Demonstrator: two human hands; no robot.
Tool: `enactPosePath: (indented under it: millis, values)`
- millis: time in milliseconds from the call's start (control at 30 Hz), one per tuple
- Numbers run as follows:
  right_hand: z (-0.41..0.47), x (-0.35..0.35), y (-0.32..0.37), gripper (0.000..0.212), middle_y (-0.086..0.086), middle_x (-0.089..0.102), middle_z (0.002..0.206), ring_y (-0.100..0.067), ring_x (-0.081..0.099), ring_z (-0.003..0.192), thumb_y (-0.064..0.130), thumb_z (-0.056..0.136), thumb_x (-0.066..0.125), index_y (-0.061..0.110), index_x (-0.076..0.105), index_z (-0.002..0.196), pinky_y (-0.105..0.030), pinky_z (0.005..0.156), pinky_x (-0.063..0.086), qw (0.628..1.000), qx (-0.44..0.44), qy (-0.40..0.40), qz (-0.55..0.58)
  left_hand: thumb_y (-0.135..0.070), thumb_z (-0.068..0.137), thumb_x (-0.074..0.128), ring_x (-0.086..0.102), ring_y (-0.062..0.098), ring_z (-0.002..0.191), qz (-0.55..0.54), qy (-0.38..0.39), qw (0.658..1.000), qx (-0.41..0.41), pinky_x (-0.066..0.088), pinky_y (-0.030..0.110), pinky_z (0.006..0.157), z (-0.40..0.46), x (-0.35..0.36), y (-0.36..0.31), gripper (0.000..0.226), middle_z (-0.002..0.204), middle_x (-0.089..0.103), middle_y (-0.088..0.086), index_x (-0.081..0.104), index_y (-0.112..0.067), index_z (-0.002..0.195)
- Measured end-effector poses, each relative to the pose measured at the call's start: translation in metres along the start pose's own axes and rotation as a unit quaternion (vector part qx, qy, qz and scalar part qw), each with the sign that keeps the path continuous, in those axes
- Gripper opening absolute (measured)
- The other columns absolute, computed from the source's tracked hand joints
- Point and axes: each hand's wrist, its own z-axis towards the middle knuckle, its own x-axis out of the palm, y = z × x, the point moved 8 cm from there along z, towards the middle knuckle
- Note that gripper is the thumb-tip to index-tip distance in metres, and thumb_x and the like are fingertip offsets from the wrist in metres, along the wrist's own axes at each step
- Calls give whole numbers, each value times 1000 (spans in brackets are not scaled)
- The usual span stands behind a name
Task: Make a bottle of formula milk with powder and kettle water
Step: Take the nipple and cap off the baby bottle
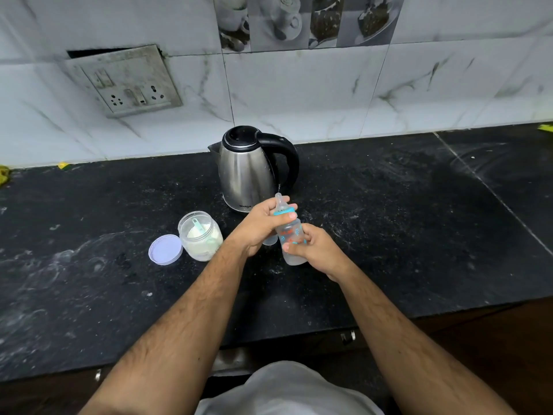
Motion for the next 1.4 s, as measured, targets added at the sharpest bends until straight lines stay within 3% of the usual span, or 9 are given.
enactPosePath:
  millis: [100, 200, 333, 567, 700, 933, 1100, 1267, 1400]
  values:
    - [2, -6, -4, 23, -8, 74, 105, -23, 70, 102, 14, 85, 75, 18, 67, 106, -39, 92, 54, 1000, 10, -17, -3, -19, 93, 67, 65, 16, 111, 12, 14, 1000, -1, 39, 52, 112, -2, 0, 1, 26, 123, 69, -3, 65, -21, 119]
    - [3, -14, -6, 27, -5, 74, 106, -20, 70, 102, 17, 86, 76, 17, 66, 111, -34, 91, 55, 999, 27, -29, -7, -18, 97, 60, 63, 12, 114, 15, 12, 1000, -17, 37, 46, 109, -5, -7, 5, 33, 121, 71, -8, 62, -22, 130]
    - [1, -13, -5, 28, -5, 74, 107, -21, 70, 103, 15, 85, 76, 18, 66, 112, -35, 92, 54, 1000, 27, -14, -1, -11, 94, 64, 67, 2, 95, 32, -4, 999, 3, 40, 31, 85, -5, -9, -2, 28, 109, 76, -7, 67, -22, 120]
    - [-3, -8, -4, 27, 2, 74, 103, -15, 70, 101, 13, 84, 77, 21, 67, 109, -34, 92, 55, 1000, 9, 10, 0, -25, 86, 75, 65, 17, 96, 108, 23, 994, -14, 46, 36, 94, -2, -10, -4, 14, 104, 76, 6, 77, -21, 100]
    - [-2, -9, -9, 28, 2, 73, 103, -14, 69, 100, 15, 83, 78, 22, 65, 108, -32, 89, 54, 1000, 14, 0, -10, -31, 83, 78, 68, 15, 93, 124, -14, 992, -4, 49, 37, 97, 1, -14, -2, 19, 98, 78, 4, 77, -17, 96]
    - [1, -15, -30, 36, -3, 70, 110, -20, 68, 104, 18, 80, 78, 20, 62, 112, -38, 92, 55, 998, 43, -37, -38, -38, 81, 79, 54, 11, 76, 114, -108, 987, 26, 43, 27, 71, -1, -31, 2, 30, 84, 66, 2, 75, -12, 96]
    - [1, -25, -34, 39, -4, 67, 109, -18, 65, 101, 15, 80, 76, 17, 57, 114, -27, 81, 51, 993, 47, -99, -40, -34, 70, 83, 58, 12, 76, 141, -179, 972, 55, 50, 34, 78, -9, -52, 19, 27, 82, 67, 2, 74, -17, 89]
    - [2, -30, -35, 42, 2, 65, 106, -17, 65, 100, 17, 79, 76, 23, 53, 113, -31, 84, 53, 988, 35, -137, -53, -31, 74, 80, 64, 5, 75, 291, -226, 929, 44, 50, 25, 73, -19, -67, 43, 25, 89, 73, -7, 74, -23, 97]
    - [2, -34, -35, 40, 4, 64, 103, -17, 64, 98, 18, 78, 77, 22, 52, 110, -37, 88, 53, 984, 31, -158, -79, -34, 73, 79, 61, 12, 92, 348, -251, 903, 22, 50, 30, 84, -27, -78, 65, 34, 103, 66, -2, 73, -20, 104]
